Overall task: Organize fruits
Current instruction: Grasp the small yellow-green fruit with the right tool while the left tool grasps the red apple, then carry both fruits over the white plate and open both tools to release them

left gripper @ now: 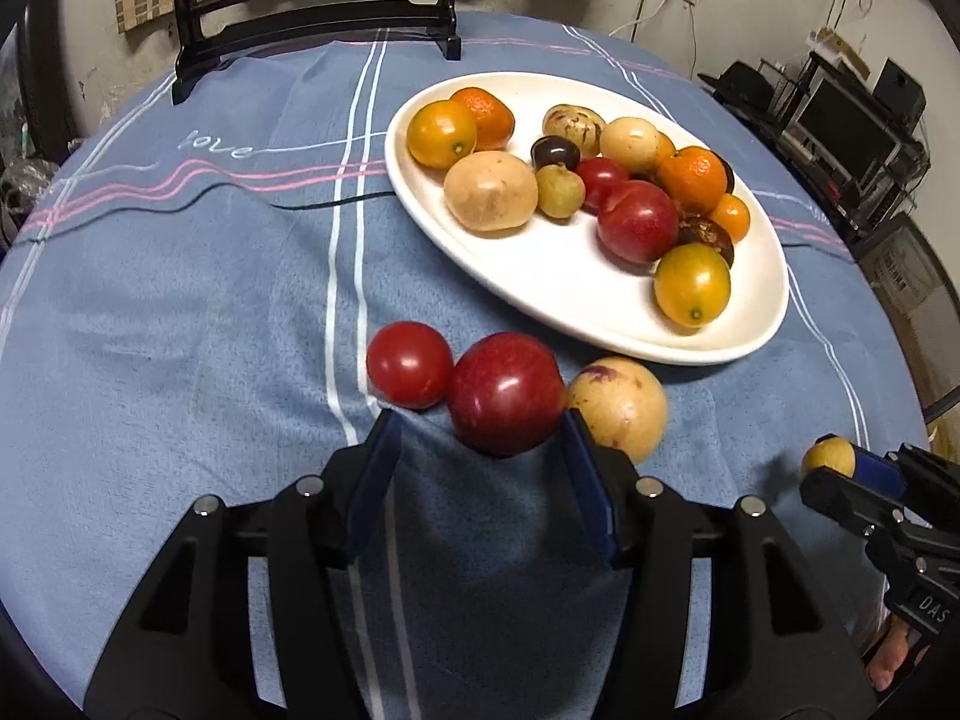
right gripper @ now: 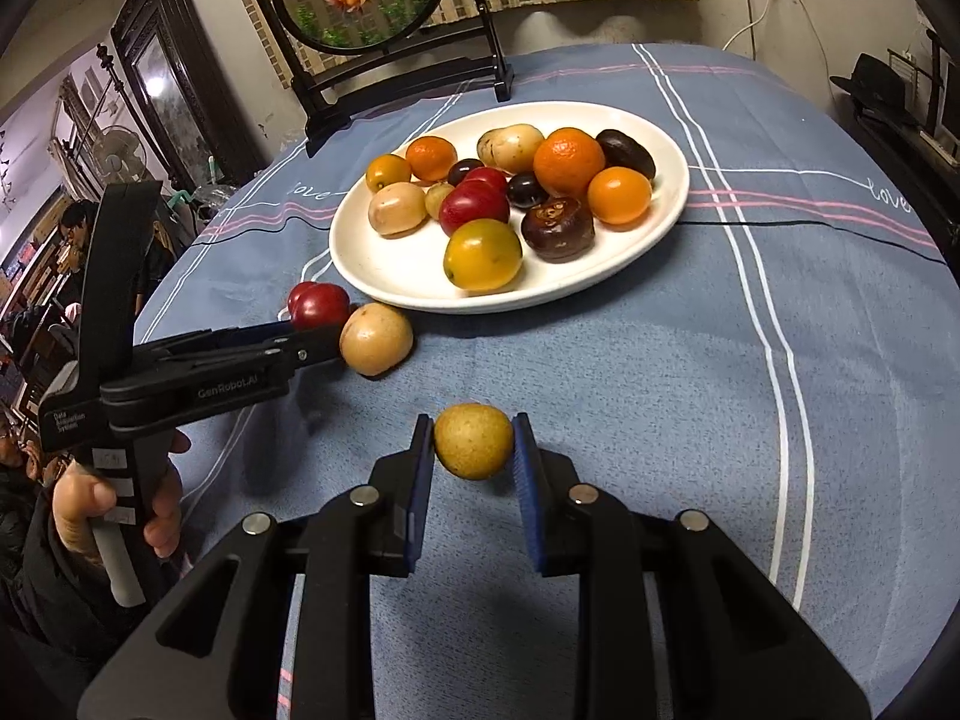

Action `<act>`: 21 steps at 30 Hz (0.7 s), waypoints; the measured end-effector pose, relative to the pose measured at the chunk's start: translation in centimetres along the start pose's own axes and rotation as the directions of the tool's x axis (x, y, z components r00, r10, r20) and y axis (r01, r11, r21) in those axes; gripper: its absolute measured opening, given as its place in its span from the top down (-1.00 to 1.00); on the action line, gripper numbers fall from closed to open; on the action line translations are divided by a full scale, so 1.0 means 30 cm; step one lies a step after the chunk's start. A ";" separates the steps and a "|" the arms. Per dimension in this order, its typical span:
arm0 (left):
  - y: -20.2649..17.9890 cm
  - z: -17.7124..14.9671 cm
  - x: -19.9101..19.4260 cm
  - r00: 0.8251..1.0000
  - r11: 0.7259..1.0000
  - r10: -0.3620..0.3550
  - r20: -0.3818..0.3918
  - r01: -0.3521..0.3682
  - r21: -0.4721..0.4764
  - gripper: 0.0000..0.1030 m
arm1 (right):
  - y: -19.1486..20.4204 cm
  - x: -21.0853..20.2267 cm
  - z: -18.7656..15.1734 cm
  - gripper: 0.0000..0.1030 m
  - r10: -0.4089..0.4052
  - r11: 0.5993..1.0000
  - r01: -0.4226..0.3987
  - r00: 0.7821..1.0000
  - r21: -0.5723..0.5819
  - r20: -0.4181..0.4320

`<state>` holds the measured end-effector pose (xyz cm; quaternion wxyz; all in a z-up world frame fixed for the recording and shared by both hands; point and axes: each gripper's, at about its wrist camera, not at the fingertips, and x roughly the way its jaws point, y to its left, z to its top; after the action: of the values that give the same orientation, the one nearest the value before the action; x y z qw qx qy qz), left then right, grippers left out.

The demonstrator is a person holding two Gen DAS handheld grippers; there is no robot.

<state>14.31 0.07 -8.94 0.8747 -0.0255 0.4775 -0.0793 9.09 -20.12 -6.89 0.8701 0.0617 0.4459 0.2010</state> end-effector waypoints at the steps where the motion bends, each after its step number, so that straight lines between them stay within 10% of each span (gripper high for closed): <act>1: -0.012 0.001 -0.018 1.000 1.000 0.011 0.017 -0.011 0.022 -0.08 | 0.000 -0.004 0.001 0.49 0.000 1.000 0.000 1.000 0.000 0.002; 21: -0.004 0.000 -0.026 0.997 0.998 -0.060 0.039 0.059 0.019 0.21 | -0.024 -0.026 -0.005 0.48 0.015 0.999 -0.015 1.000 0.030 0.010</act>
<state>13.89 0.08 -8.29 0.8814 -0.0334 0.4583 -0.1091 8.77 -21.09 -6.60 0.8696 0.0793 0.4443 0.2004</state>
